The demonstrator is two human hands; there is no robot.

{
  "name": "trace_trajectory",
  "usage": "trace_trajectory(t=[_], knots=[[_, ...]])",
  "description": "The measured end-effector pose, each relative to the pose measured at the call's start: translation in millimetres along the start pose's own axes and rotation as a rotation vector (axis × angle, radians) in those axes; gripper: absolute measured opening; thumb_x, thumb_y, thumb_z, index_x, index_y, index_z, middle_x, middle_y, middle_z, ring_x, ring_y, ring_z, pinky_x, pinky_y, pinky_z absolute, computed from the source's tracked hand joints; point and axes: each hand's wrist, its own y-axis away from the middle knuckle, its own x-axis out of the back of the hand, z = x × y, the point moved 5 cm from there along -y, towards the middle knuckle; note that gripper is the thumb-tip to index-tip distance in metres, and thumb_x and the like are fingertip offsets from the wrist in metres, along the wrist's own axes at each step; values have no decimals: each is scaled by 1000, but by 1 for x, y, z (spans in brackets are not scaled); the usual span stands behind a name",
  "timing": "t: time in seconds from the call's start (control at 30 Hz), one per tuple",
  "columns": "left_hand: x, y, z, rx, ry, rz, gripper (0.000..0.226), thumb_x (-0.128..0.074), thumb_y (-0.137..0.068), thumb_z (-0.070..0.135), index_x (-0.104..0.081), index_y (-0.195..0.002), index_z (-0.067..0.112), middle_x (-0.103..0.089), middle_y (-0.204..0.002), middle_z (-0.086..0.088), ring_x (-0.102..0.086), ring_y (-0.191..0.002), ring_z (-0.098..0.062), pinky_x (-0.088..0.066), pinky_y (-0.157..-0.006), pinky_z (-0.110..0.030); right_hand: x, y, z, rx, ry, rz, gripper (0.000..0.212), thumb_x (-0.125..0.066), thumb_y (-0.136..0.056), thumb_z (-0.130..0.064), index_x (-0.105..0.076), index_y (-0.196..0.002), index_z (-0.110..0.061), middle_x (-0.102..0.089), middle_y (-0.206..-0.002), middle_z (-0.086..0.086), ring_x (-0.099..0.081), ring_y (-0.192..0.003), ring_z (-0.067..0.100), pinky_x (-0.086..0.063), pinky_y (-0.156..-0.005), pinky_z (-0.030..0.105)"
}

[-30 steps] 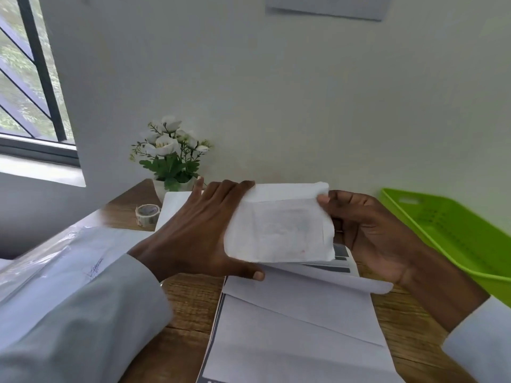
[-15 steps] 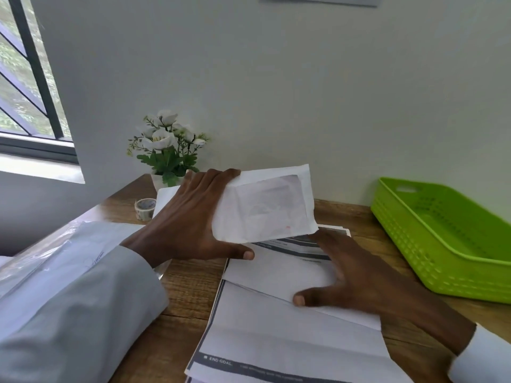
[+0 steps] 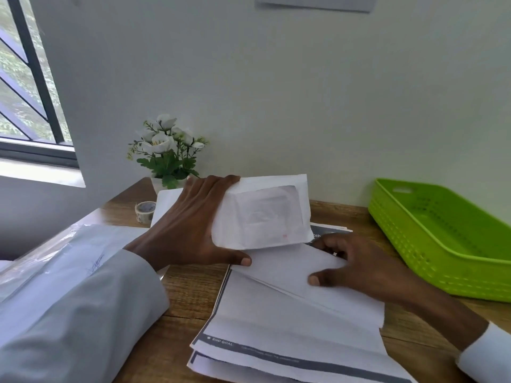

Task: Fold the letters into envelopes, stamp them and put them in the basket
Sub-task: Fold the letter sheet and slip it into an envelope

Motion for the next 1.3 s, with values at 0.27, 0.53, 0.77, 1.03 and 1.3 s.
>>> trace_trajectory(t=[0.27, 0.53, 0.77, 1.03, 1.3], knots=[[4, -1, 1, 6, 25, 32, 133, -68, -47, 87, -11, -149, 21, -29, -139, 3, -29, -123, -12, -28, -106, -32, 80, 20, -8, -14, -282, 270, 11, -78, -76, -14, -79, -85, -22, -78, -81, -1, -70, -62, 11, -50, -53, 19], [4, -2, -7, 60, -22, 66, 135, -67, -47, 88, -10, -150, 20, -28, -140, 1, -19, -121, -3, -24, -109, -37, 108, 29, -7, 7, -379, 314, 20, -76, -68, -16, -79, -87, -23, -79, -86, 5, -72, -65, 20, -55, -55, 21], [6, -4, -1, 34, -42, 102, 134, -66, -48, 88, -14, -149, 16, -30, -139, -1, -25, -122, -10, -33, -109, -47, 101, 29, -13, 45, -330, 225, 17, -76, -74, -10, -80, -85, -22, -79, -84, 4, -72, -65, 16, -54, -53, 18], [6, -6, 30, -133, -258, 50, 131, -62, -53, 87, -17, -151, 12, -33, -140, -5, -32, -135, -28, -14, -116, -63, 76, 23, -18, 30, -180, 90, 18, -77, -79, -12, -80, -94, -21, -79, -90, -2, -73, -77, 15, -55, -61, 23], [-6, -6, 55, -241, -274, 9, 124, -58, -58, 86, -18, -151, 15, -35, -142, -5, -31, -137, -27, -13, -117, -61, 60, 21, -26, 111, -209, 47, 40, -78, -79, -12, -69, -114, -30, -78, -97, -4, -72, -90, 15, -55, -79, 37]])
